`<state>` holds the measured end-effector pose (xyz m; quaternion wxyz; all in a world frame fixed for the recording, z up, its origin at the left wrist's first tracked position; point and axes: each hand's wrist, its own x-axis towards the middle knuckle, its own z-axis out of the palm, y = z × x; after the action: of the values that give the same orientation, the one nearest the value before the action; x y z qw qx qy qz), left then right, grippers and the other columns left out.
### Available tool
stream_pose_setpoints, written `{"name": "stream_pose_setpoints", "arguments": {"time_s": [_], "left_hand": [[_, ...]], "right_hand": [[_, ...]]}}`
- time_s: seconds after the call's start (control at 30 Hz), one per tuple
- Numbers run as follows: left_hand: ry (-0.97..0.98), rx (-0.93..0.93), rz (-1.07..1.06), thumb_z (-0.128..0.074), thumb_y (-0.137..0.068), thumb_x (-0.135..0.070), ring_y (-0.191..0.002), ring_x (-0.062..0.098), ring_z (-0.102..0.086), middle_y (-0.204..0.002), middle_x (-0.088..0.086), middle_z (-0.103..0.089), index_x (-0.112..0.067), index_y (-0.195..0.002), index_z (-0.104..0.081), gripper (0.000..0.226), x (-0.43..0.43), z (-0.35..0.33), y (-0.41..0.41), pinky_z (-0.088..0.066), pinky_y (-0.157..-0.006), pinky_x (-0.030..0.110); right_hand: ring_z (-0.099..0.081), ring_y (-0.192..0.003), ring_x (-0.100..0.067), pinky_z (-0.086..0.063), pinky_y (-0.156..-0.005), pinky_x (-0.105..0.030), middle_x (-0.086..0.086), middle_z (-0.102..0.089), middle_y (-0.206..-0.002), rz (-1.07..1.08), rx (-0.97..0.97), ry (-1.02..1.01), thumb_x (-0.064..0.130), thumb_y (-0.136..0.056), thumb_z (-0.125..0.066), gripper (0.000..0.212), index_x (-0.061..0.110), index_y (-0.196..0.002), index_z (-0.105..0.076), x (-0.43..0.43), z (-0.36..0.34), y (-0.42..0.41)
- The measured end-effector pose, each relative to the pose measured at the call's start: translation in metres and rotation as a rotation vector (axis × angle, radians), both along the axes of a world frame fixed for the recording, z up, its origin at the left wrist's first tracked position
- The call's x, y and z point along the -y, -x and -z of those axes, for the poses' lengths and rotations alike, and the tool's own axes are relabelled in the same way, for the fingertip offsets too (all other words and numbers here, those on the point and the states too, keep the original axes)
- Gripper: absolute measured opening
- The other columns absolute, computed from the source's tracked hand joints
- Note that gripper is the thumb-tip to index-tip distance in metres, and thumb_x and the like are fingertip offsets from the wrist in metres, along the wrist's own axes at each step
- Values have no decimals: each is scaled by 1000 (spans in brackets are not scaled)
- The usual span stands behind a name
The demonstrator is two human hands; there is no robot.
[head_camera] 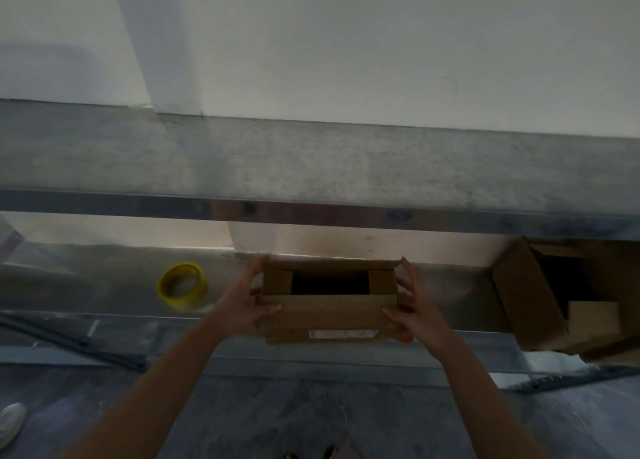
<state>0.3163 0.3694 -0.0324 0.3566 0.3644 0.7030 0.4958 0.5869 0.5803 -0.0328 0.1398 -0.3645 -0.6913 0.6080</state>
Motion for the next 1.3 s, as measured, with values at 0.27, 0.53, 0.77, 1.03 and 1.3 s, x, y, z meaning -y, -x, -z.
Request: {"name": "stream_pose_setpoints", "arguments": {"time_s": [0.27,0.53,0.77,1.03,1.3], "left_hand": [[89,-479,-150,-70,-85,-13,-123,8,-46,-142,-7,-42,-22,-133,-54,52,-3,26,-3,-30,-103,15],[160,-333,-40,-65,-90,-25,-137,-2,-30,-153,-22,-23,-28,-142,-44,56,1,34,5,-26,-107,11],[360,-672,55,-45,-98,-44,-146,8,-10,-157,-20,-2,-28,-150,-27,58,-16,28,5,-22,-116,29],[481,-1148,170,4,-87,-62,-149,21,3,-161,-3,-6,-20,-154,-12,80,-13,1,5,-5,-120,38],[480,-1256,157,-14,-92,-59,-148,26,-11,-159,0,-17,-23,-152,-24,70,48,-25,31,-15,-118,45]], "right_hand": [[-58,-118,-20,-55,-93,-47,4,-51,-137,-18,134,-227,22,-95,-62,49,44,-134,-43,3,19,16],[-57,-113,0,-44,-92,-7,12,-56,-133,53,191,-252,40,-97,-56,41,67,-125,-42,3,40,13],[-49,-125,-16,-45,-103,-28,-1,-45,-145,45,263,-288,34,-99,-55,36,59,-125,-50,-7,33,23],[-17,-149,-33,-24,-120,-51,-8,-29,-158,-117,499,-974,23,-101,-47,48,24,-148,-42,19,-3,35],[-30,-145,-32,-18,-119,-55,-9,-46,-149,-349,260,-1284,31,-98,-48,46,19,-143,-50,100,-18,107]]}}
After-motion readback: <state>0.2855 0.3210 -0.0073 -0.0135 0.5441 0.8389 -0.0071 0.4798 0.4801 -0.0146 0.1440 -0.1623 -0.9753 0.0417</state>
